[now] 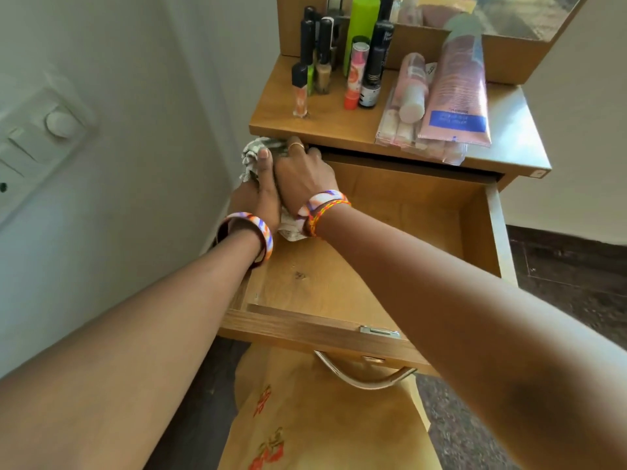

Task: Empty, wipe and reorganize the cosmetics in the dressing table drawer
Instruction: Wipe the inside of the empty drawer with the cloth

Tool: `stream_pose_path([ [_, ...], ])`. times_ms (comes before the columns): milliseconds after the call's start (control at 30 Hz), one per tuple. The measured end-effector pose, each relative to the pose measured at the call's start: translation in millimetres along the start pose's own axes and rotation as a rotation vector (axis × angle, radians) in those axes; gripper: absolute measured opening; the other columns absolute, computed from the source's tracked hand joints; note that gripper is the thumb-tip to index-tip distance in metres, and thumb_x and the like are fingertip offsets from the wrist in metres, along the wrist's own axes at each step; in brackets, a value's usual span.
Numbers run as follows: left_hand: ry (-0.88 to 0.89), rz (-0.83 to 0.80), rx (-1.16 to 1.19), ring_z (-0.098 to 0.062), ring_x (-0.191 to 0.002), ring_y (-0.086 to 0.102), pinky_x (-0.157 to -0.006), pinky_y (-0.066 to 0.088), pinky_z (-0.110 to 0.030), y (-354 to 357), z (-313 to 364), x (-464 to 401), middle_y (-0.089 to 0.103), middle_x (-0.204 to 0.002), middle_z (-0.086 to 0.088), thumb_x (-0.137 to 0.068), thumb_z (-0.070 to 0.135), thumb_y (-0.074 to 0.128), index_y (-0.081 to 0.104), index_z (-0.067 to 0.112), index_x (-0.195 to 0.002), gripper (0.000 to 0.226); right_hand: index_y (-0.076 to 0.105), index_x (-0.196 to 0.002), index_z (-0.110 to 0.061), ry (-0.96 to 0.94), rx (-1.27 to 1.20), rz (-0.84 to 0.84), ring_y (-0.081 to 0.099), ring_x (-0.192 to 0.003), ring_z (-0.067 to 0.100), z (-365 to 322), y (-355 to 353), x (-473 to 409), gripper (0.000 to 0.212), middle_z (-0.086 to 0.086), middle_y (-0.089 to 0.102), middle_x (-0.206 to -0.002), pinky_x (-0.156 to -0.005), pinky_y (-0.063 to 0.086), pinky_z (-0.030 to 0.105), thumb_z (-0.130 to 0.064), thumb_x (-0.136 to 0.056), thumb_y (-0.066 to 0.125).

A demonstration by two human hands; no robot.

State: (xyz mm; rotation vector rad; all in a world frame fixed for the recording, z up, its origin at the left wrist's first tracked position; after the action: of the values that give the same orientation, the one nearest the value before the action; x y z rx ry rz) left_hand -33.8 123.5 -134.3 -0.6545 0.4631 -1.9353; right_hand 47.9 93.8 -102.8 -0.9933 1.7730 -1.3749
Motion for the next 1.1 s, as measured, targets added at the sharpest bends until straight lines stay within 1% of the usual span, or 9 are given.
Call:
stream_pose_path([
  [100,0.062,-0.007,-0.065,-0.023,-0.080,0.045,-0.074,0.033,-0.031,4.5,3.1,-2.4,0.054,-0.083,-0.009,-0.096,0.058,0.009,0.066,0.005,-0.097,0.077,0.053,-0.127,-0.005,0.076,0.106,0.015,0.048,-0.118,0.043,3.2,-3.1,4.1,0.037,0.018,0.038,-0.139,-0.083,0.050,0.045,-0.019,-0.101,0.031],
  [200,0.087,0.012,-0.147,-0.025,-0.060,0.042,-0.056,0.031,-0.033,5.1,2.2,-4.1,0.043,-0.060,-0.004,-0.093,0.063,0.008,0.051,0.008,-0.065,0.075,0.051,-0.126,0.002,0.124,0.202,0.017,0.058,-0.108,0.042,25.3,-2.8,18.3,0.032,0.021,0.039,-0.137,-0.079,0.052,0.044,-0.008,-0.097,0.040],
  [267,0.090,0.017,-0.180,-0.021,-0.053,0.040,-0.050,0.027,-0.029,5.1,0.3,-5.0,0.041,-0.056,-0.004,-0.091,0.066,0.007,0.041,0.009,-0.058,0.074,0.049,-0.127,0.005,0.154,0.237,0.014,0.060,-0.106,0.042,43.0,-9.1,26.8,0.033,0.023,0.037,-0.139,-0.077,0.053,0.044,-0.003,-0.097,0.039],
  [633,0.106,-0.016,-0.208,-0.020,-0.049,0.039,-0.050,0.027,-0.029,8.5,1.6,-4.6,0.041,-0.053,-0.006,-0.092,0.064,0.008,0.035,0.007,-0.052,0.074,0.049,-0.126,0.006,0.351,0.412,-0.058,0.063,-0.104,0.039,119.1,-31.5,69.4,0.031,0.021,0.055,-0.121,-0.078,0.054,0.044,0.000,-0.096,0.041],
  [700,0.100,-0.014,-0.211,-0.020,-0.049,0.039,-0.050,0.028,-0.028,8.6,1.3,-4.5,0.041,-0.053,-0.006,-0.091,0.065,0.008,0.034,0.007,-0.052,0.075,0.047,-0.129,0.004,0.434,0.460,-0.199,0.059,-0.112,0.036,144.4,-29.8,85.7,0.033,0.018,0.054,-0.125,-0.087,0.052,0.041,-0.004,-0.097,0.042],
  [800,0.099,-0.009,-0.203,-0.019,-0.048,0.037,-0.050,0.026,-0.027,8.2,1.0,-5.3,0.038,-0.053,-0.006,-0.092,0.065,0.009,0.032,0.008,-0.053,0.073,0.042,-0.138,-0.005,0.471,0.515,-0.642,0.043,-0.132,0.028,168.6,-18.2,124.2,0.040,0.010,0.045,-0.141,-0.106,0.037,0.033,-0.015,-0.099,0.040],
  [933,0.094,-0.014,-0.212,-0.018,-0.047,0.036,-0.048,0.025,-0.027,7.7,1.0,-4.9,0.036,-0.054,-0.005,-0.091,0.065,0.008,0.033,0.008,-0.056,0.071,0.039,-0.140,-0.007,0.352,0.537,-0.700,0.037,-0.137,0.025,143.3,-28.5,138.6,0.040,0.008,0.040,-0.146,-0.109,0.032,0.032,-0.015,-0.101,0.037],
  [1000,0.084,-0.019,-0.211,-0.018,-0.048,0.037,-0.048,0.026,-0.027,7.9,-0.9,-5.4,0.038,-0.055,-0.005,-0.091,0.066,0.008,0.036,0.008,-0.059,0.073,0.042,-0.139,-0.008,0.329,0.564,-0.712,0.041,-0.135,0.022,131.0,-21.3,148.6,0.039,0.006,0.049,-0.137,-0.107,0.034,0.028,-0.015,-0.101,0.038],
  [1100,0.073,-0.026,-0.206,-0.018,-0.049,0.039,-0.049,0.028,-0.027,8.8,-3.3,-6.9,0.040,-0.056,-0.005,-0.090,0.067,0.007,0.037,0.007,-0.058,0.074,0.062,-0.119,-0.012,0.339,0.718,-0.726,0.061,-0.105,0.019,125.3,-19.0,160.3,0.029,0.002,0.056,-0.086,-0.083,0.051,0.025,-0.021,-0.093,0.053],
])
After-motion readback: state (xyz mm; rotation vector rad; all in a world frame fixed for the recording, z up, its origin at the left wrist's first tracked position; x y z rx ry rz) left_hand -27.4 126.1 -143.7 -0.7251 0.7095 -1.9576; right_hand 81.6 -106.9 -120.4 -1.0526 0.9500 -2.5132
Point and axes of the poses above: each hand's wrist, its own x-axis away from the middle knuckle, its own y-axis out of the palm, z = x × y, the point moved 9 cm from there along -x, towards the middle knuckle
